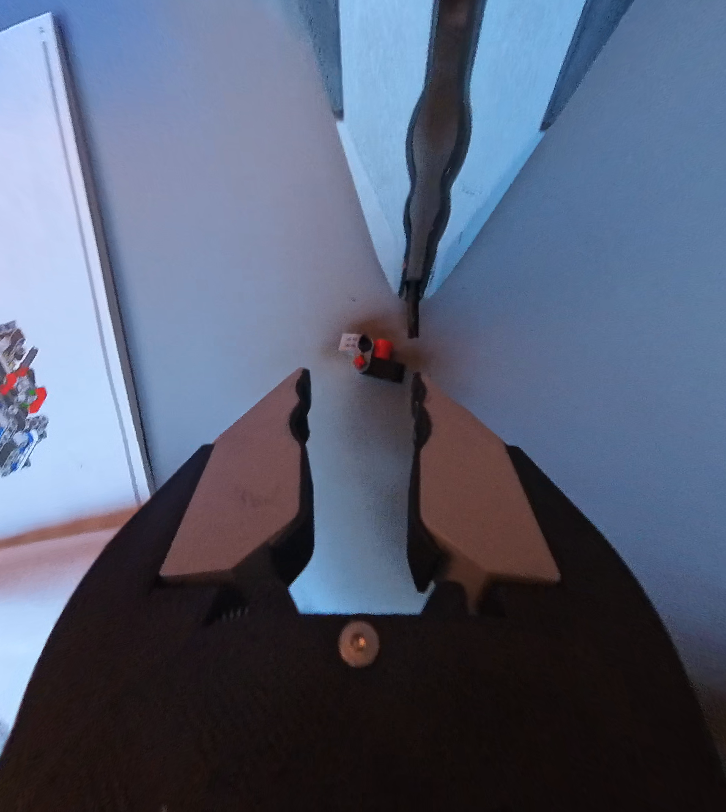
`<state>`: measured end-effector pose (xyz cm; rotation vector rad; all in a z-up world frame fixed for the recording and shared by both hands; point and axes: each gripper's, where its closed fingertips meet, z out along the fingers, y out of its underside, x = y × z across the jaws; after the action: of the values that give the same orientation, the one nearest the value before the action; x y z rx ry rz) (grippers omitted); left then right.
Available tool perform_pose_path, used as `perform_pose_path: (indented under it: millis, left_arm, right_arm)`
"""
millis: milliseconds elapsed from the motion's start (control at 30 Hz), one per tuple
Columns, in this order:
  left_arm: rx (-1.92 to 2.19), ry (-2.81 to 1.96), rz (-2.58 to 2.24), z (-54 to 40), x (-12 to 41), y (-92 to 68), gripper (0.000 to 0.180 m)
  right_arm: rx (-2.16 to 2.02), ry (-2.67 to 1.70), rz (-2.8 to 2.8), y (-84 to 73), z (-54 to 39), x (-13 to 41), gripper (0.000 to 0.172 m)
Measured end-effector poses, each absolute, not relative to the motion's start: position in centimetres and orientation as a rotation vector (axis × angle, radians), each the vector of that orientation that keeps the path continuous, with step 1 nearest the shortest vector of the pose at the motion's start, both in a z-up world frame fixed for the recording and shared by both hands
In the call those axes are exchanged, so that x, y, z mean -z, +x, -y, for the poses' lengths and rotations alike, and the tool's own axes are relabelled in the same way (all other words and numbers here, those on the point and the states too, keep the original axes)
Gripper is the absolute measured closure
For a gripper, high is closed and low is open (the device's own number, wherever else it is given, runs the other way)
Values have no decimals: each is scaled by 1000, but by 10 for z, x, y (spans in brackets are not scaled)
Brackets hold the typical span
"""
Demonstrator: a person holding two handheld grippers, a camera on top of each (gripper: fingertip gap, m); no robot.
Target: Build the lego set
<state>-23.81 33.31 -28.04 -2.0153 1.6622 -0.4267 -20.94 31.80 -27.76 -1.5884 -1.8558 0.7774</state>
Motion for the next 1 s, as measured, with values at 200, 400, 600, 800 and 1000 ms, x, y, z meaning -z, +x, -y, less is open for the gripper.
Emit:
perform_pose_path:
  millis: [200, 400, 600, 800, 1000]
  left_arm:
    - [525, -2021, -1748, -331, 284, -233, 140]
    - [566, -2004, -1776, -327, 287, -229, 151]
    - [577, -1983, -1803, -322, 287, -233, 149]
    - [603, -1990, -1850, -322, 287, -235, 151]
    - [591, -2058, -1847, -309, 286, -242, 148]
  right_arm:
    - [-807, -1635, 1832, -212, -317, 280, 168]
    - [-802, -1658, 1824, -213, -319, 283, 168]
    - [-791, -1668, 1812, -214, -323, 285, 168]
    - [-794, -1676, 1770, -219, -327, 283, 168]
    - [-722, -1690, 1766, -215, -336, 286, 168]
